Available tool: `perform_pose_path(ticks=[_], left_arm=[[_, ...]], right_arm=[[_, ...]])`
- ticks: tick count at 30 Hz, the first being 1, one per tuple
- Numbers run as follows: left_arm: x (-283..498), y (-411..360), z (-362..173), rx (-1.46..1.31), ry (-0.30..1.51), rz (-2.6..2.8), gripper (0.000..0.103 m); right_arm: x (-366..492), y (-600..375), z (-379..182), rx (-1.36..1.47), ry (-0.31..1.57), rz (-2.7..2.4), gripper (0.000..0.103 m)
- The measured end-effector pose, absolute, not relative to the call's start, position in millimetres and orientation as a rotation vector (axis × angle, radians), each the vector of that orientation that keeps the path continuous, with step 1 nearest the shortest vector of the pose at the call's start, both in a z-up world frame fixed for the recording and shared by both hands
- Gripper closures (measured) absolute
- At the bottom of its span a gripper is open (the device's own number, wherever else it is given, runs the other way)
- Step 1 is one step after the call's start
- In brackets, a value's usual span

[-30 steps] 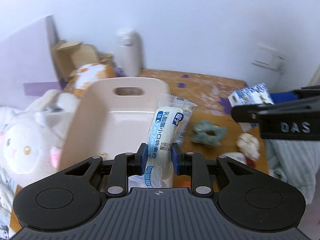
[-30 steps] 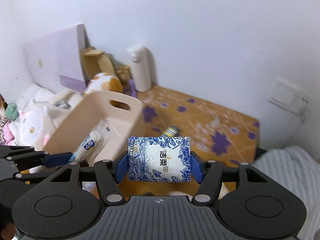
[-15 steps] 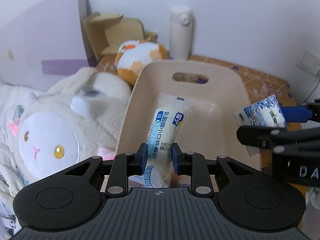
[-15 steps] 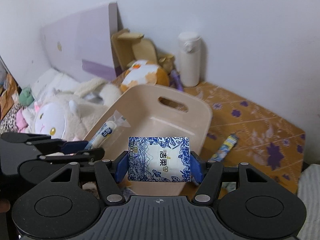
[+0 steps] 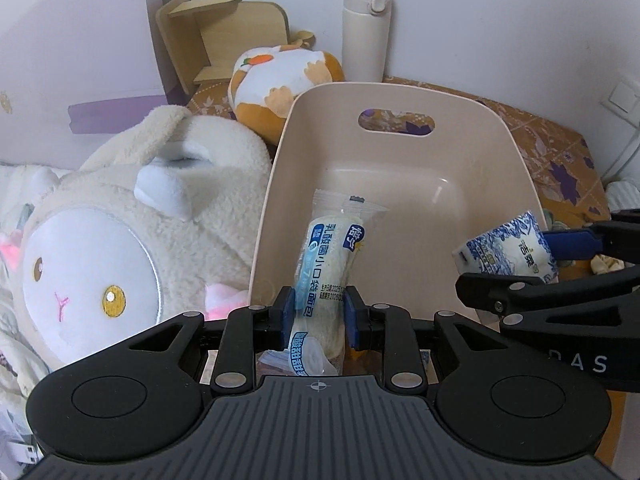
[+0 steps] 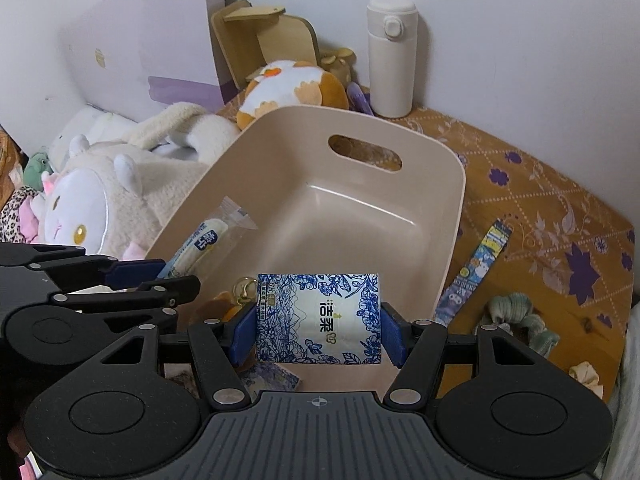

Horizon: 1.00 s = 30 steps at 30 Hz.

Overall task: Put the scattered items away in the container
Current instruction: 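Carry the bread roll and tissue pack over the basket and release both, then move both tools back over the table toward the remaining items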

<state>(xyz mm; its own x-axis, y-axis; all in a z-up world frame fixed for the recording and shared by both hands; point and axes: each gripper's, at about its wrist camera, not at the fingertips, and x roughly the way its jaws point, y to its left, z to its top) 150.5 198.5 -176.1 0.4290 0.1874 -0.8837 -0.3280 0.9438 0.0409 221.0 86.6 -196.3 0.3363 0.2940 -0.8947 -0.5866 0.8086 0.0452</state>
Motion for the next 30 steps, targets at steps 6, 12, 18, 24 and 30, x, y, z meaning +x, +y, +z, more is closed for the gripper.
perform_pose_path(ticks=[6, 12, 18, 24, 30], left_arm=[[149, 203, -166, -0.180, 1.055, 0.358, 0.039], [150, 196, -151, -0.164, 1.016, 0.381, 0.037], [148, 184, -142, -0.159, 1.006, 0.386, 0.037], [147, 166, -136, -0.153, 0.997, 0.381, 0.037], [146, 142, -128, -0.141, 0.983, 0.363, 0.037]], right_arm=[[219, 79, -193, -0.301, 1.071, 0.570, 0.035], [222, 68, -181, -0.254, 1.049, 0.580, 0.024], [221, 57, -174, -0.246, 1.037, 0.586, 0.024], [218, 41, -167, -0.239, 1.028, 0.590, 0.024], [213, 19, -157, -0.231, 1.009, 0.584, 0.024]])
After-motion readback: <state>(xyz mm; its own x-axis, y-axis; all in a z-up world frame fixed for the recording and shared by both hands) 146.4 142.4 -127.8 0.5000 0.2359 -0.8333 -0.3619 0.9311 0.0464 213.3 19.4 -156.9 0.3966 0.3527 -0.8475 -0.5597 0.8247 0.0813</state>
